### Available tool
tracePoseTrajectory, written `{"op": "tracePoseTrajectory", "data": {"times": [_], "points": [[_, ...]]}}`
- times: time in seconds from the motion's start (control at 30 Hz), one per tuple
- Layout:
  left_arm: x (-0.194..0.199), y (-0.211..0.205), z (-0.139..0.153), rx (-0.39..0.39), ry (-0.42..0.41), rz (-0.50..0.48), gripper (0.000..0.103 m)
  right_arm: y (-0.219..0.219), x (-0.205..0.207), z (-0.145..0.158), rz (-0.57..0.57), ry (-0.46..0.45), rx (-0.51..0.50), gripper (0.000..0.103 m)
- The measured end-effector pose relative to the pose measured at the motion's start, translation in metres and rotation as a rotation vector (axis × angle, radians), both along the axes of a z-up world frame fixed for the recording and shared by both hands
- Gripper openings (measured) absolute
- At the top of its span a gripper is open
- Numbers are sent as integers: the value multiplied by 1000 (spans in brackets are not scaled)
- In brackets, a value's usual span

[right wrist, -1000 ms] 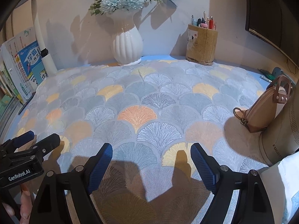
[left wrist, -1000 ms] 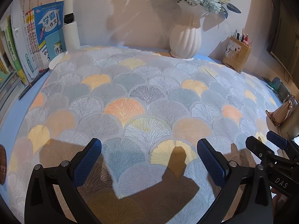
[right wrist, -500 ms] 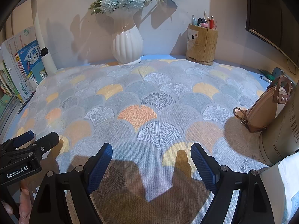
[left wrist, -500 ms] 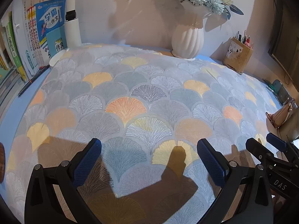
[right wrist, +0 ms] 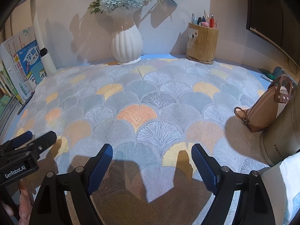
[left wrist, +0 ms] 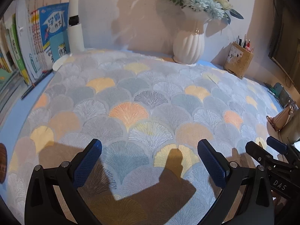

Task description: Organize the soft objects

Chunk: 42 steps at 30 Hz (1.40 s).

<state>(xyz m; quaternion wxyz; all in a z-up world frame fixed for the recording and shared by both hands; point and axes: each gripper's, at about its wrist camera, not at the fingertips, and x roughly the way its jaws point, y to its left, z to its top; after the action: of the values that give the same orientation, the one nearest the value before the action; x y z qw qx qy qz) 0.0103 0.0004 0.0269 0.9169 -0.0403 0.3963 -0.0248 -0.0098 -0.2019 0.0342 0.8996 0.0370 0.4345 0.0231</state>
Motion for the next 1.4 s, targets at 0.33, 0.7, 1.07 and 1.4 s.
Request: {"op": "tracePoseTrajectory", "data": {"times": [0.33,0.7,1.07,1.4], "points": [[3,2,-2,-3,21,7,102,0,0,1,4,-8,2,85],[3,-2,-2,41,16,20,102,0,-1,2,0,-10,0,85],[4,-2,-2,42,25,16,102,0,0,0,-5,2,1,85],[9,-3,-8,61,72,24,102,-1,2,-2,-4,13,-1,86]]}}
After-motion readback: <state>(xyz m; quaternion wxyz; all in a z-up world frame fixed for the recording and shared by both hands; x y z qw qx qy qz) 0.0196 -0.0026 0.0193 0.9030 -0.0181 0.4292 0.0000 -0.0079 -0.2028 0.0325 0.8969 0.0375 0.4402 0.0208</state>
